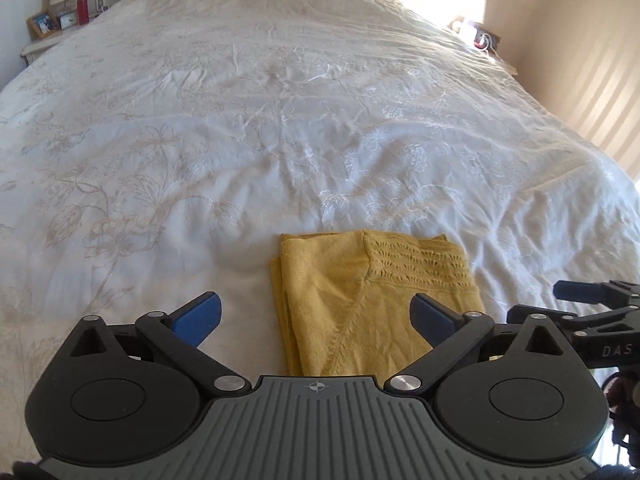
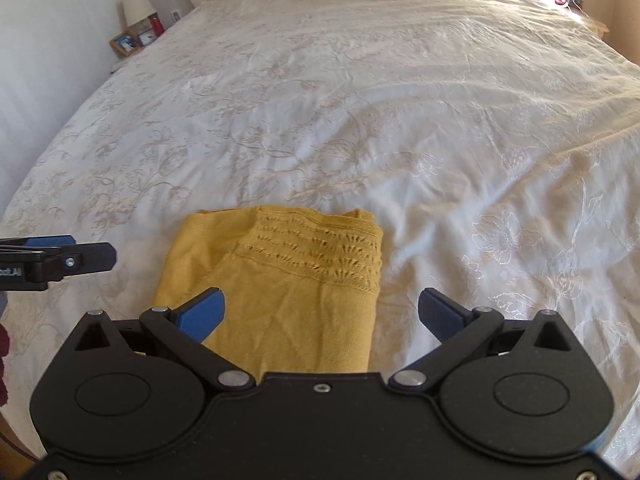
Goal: Fold small clothes
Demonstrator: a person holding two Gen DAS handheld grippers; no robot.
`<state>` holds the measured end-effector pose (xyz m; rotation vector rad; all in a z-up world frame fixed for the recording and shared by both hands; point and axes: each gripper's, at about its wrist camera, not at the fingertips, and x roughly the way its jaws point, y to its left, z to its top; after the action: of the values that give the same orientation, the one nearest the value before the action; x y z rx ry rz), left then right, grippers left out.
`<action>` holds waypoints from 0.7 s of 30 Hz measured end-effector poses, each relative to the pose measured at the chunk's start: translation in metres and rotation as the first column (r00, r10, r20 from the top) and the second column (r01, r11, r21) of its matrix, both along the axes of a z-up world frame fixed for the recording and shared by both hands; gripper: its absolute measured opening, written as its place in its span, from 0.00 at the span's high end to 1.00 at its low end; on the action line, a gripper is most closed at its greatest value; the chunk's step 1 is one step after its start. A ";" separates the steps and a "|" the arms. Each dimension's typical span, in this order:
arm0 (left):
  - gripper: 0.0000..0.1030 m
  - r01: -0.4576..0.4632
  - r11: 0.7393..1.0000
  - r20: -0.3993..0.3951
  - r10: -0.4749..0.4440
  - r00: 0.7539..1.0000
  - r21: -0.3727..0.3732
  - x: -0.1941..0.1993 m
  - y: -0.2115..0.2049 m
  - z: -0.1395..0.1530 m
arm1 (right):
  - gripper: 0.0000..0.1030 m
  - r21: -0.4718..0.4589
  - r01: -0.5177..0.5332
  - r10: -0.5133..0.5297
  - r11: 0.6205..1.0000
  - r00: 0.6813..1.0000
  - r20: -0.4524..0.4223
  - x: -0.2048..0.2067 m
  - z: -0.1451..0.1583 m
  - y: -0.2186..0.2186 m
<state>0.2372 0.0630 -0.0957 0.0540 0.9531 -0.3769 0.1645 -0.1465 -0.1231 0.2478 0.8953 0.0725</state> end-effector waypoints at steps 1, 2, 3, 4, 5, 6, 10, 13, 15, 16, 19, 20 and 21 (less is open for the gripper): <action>0.01 -0.016 0.999 0.012 0.016 1.000 0.027 -0.008 -0.005 0.003 | 0.01 0.000 -0.008 0.008 1.000 1.000 0.016 -0.006 0.005 0.002; 0.01 -0.033 0.998 0.021 0.032 0.999 0.048 -0.015 -0.009 0.007 | 0.01 -0.002 -0.010 0.010 1.000 0.999 0.030 -0.013 0.010 0.004; 0.01 -0.049 0.997 0.032 0.047 0.998 0.063 -0.022 -0.011 0.010 | 0.01 -0.005 -0.010 0.010 1.000 0.999 0.041 -0.019 0.013 0.005; 0.02 -0.070 0.995 0.046 0.066 0.997 0.072 -0.029 -0.013 0.013 | 0.01 -0.010 -0.005 0.006 1.000 0.999 0.052 -0.024 0.017 0.004; 0.02 -0.096 0.992 0.062 0.092 0.994 0.077 -0.036 -0.015 0.017 | 0.01 -0.022 0.012 -0.011 1.000 0.998 0.062 -0.032 0.022 0.004; 0.02 -0.114 0.991 0.071 0.109 0.992 0.075 -0.043 -0.017 0.021 | 0.01 -0.037 0.030 -0.028 0.999 0.997 0.065 -0.038 0.025 0.003; 0.02 -0.140 0.989 0.078 0.136 0.988 0.046 -0.068 -0.023 0.035 | 0.01 -0.064 0.069 -0.065 0.996 0.996 0.061 -0.061 0.037 -0.007; 0.02 -0.160 0.987 0.096 0.156 0.983 0.030 -0.087 -0.027 0.045 | 0.01 -0.023 0.082 -0.081 0.996 0.995 0.058 -0.079 0.045 -0.018; 0.02 -0.173 0.984 0.103 0.167 0.981 0.051 -0.099 -0.032 0.049 | 0.01 -0.032 0.110 -0.109 0.993 0.994 0.033 -0.087 0.049 -0.021; 0.02 -0.176 0.982 0.102 0.169 0.980 0.069 -0.104 -0.035 0.050 | 0.01 -0.047 0.124 -0.123 0.991 0.992 0.018 -0.089 0.051 -0.022; 0.02 -0.175 0.978 0.103 0.164 0.981 0.111 -0.119 -0.043 0.052 | 0.01 -0.064 0.157 -0.156 0.986 0.988 0.009 -0.100 0.055 -0.024; 0.02 -0.173 0.978 0.101 0.162 0.982 0.119 -0.124 -0.044 0.053 | 0.01 -0.061 0.164 -0.164 0.985 0.986 0.006 -0.104 0.056 -0.024; 0.02 -0.173 0.977 0.099 0.161 0.982 0.126 -0.128 -0.046 0.053 | 0.01 -0.057 0.168 -0.168 0.984 0.986 0.000 -0.106 0.057 -0.024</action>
<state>0.1087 0.0173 -0.0426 0.1115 0.8877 -0.1538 0.0584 -0.1705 -0.0663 0.2694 0.8769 -0.1101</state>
